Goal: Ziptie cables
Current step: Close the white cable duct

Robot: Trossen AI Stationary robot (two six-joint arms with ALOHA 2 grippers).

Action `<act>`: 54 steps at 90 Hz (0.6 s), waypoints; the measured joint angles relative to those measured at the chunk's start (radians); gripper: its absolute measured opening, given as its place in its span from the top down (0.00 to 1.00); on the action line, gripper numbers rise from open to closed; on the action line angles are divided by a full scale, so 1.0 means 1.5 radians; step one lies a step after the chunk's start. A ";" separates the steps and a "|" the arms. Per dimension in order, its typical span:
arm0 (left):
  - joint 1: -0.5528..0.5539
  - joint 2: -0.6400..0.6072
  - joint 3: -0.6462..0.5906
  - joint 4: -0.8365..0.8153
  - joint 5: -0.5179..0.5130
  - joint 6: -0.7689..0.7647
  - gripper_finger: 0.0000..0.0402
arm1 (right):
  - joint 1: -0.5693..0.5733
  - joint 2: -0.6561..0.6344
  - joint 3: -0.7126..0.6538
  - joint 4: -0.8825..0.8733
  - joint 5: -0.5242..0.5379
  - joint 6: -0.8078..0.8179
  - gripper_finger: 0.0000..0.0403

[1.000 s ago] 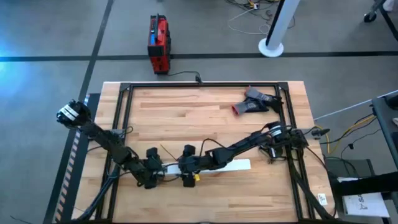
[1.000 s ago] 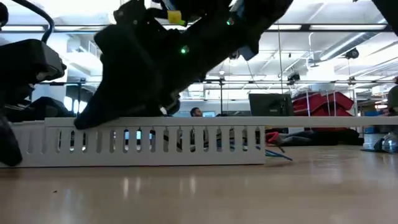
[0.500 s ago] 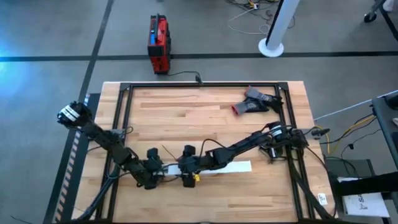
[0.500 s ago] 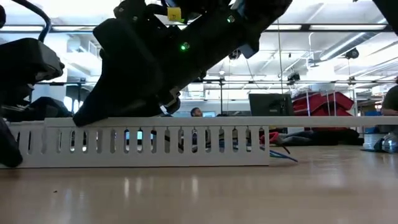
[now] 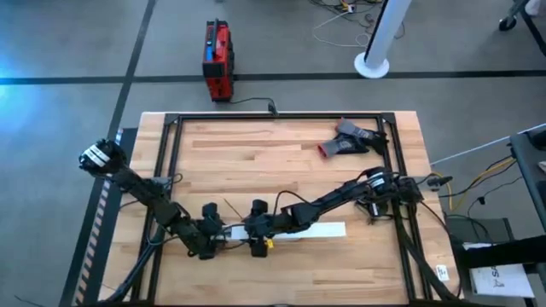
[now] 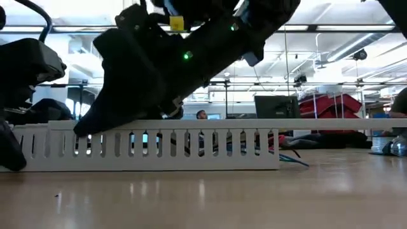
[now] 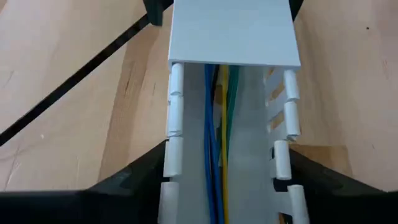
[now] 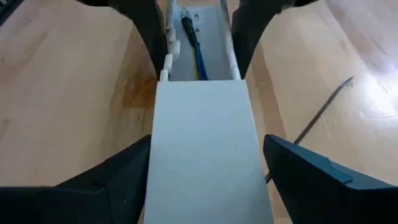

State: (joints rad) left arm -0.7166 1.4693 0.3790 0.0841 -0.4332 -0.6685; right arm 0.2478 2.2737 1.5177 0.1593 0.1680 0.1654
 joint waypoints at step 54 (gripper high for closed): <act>0.000 0.001 0.000 0.004 -0.003 0.006 0.46 | 0.001 -0.015 -0.001 0.009 -0.025 0.001 0.35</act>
State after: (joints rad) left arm -0.7162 1.4706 0.3790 0.0898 -0.4370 -0.6598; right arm 0.2493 2.2519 1.5156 0.1730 0.1303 0.1669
